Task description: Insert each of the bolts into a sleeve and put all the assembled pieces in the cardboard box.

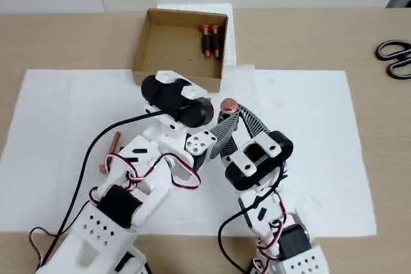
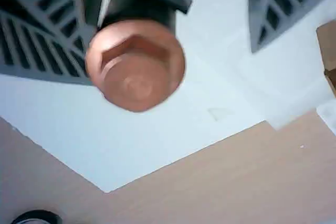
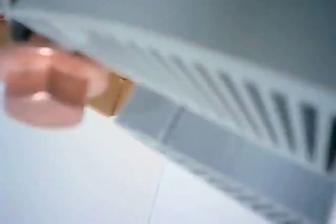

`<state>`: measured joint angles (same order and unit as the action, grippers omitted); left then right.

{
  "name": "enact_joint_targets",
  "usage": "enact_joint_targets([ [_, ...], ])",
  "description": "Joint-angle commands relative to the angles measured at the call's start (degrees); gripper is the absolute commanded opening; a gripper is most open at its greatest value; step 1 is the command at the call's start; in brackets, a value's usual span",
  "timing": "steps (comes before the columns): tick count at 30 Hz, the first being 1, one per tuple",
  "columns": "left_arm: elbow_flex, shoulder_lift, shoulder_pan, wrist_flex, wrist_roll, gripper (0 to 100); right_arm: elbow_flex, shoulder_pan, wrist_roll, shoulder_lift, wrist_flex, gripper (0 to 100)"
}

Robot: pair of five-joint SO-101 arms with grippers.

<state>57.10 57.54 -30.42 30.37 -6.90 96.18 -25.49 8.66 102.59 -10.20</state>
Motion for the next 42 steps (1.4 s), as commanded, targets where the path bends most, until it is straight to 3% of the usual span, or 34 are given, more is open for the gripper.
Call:
enact_joint_targets([
  [1, -3.91, 1.05, 1.49, -0.09, 0.18, 18, 0.0, 0.13, -0.88, 1.01, 1.54, 0.4],
  [6, -10.24, 4.13, 0.97, 0.0, -0.18, 18, 0.0, 0.13, -0.62, 1.01, 1.19, 0.4],
  [9, -14.81, 8.18, -3.34, 0.88, 0.09, 18, 0.26, 0.13, -0.62, 1.01, 1.1, 0.4],
  [15, -19.03, 11.08, -7.56, 12.84, -0.18, 18, 0.26, 0.22, -0.62, 1.01, 1.1, 0.4],
  [18, -22.46, 11.6, -2.2, 12.84, 0.18, 15, 0.09, 0.22, -0.62, 1.01, 1.27, 0.4],
  [22, -24.92, 13.19, 8.18, 10.55, -0.09, 3, 0.09, 2.15, -0.88, 1.01, 1.54, 0.4],
  [27, -14.11, 18.99, 14.86, 7.47, -0.18, 1, -0.18, 3.3, -0.97, 0.4, -1.1, 0.4],
  [33, 7.08, 31.12, 21.27, -3.52, 0.18, 1, -13.1, 4.7, -1.23, 0.31, -20.09, 0.4],
  [39, 21.23, 38.15, 28.4, -6.33, -0.18, 1, -26.11, 11.56, -1.41, -6.46, -21.67, 0.4],
  [42, 24.22, 40.88, 29.89, -6.33, -0.18, 1, -32.18, 13.41, -6.68, -16.57, -20.09, 0.4],
])
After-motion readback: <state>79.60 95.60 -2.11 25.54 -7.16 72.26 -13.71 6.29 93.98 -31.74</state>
